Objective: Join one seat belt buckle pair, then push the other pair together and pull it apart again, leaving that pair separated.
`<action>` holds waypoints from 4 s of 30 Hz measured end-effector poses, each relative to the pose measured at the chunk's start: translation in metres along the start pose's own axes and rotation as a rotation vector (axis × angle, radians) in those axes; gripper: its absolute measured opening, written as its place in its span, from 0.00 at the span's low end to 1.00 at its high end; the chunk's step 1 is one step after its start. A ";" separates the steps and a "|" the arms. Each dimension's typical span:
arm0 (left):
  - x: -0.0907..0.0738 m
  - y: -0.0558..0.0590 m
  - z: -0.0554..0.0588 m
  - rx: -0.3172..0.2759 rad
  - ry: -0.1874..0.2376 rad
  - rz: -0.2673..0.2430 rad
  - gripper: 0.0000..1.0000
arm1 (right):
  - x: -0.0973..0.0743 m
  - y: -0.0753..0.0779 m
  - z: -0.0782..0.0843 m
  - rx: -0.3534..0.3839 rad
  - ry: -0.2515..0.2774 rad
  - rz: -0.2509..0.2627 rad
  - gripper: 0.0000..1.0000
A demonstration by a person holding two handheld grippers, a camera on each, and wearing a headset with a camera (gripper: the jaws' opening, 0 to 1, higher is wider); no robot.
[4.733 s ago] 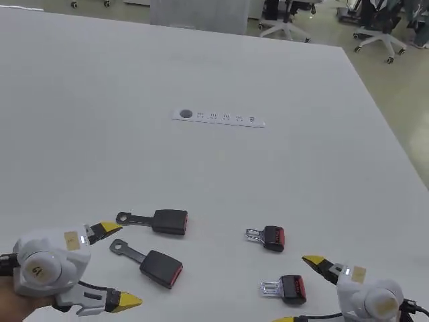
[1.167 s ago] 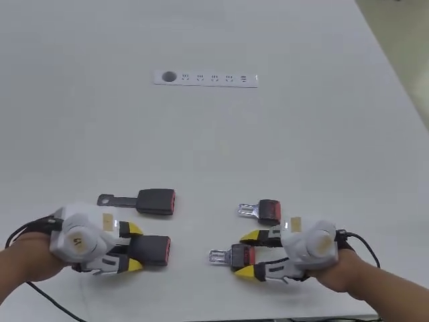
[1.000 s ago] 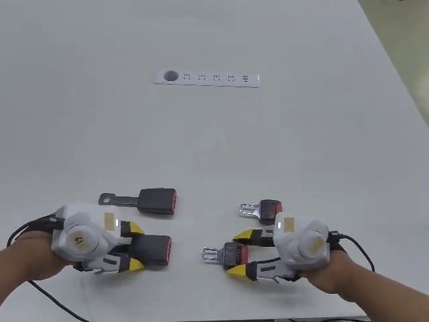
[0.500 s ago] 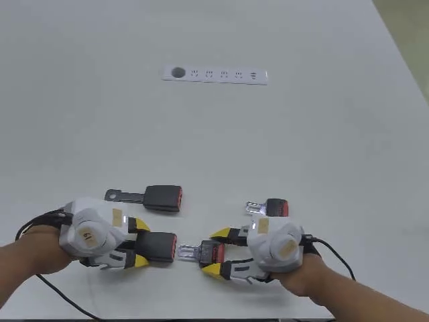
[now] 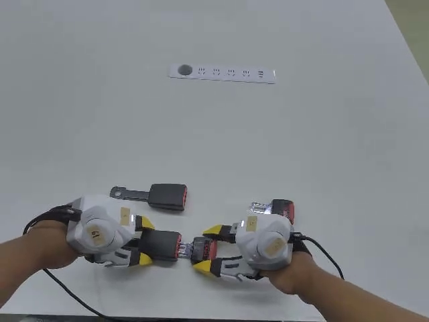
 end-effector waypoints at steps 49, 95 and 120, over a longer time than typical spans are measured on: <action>-0.001 -0.003 0.003 -0.014 0.059 0.013 0.34 | 0.011 -0.003 -0.009 -0.033 -0.064 0.011 0.35; -0.001 -0.004 0.006 0.001 0.100 0.039 0.33 | 0.010 -0.006 -0.007 -0.025 0.009 0.046 0.35; -0.038 -0.023 -0.017 -0.080 0.175 -0.119 0.73 | -0.061 0.008 -0.011 0.035 0.117 0.152 0.75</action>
Point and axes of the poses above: the centre of the closed fingertips' face, and the gripper's own axes: x roughly forward along the fingers, y roughly to its right, z roughly out of its underside, the point moved 4 cm from there along -x, roughly backward along the fingers, and after that the axes turned 10 degrees about -z, right-handed, at the moved point
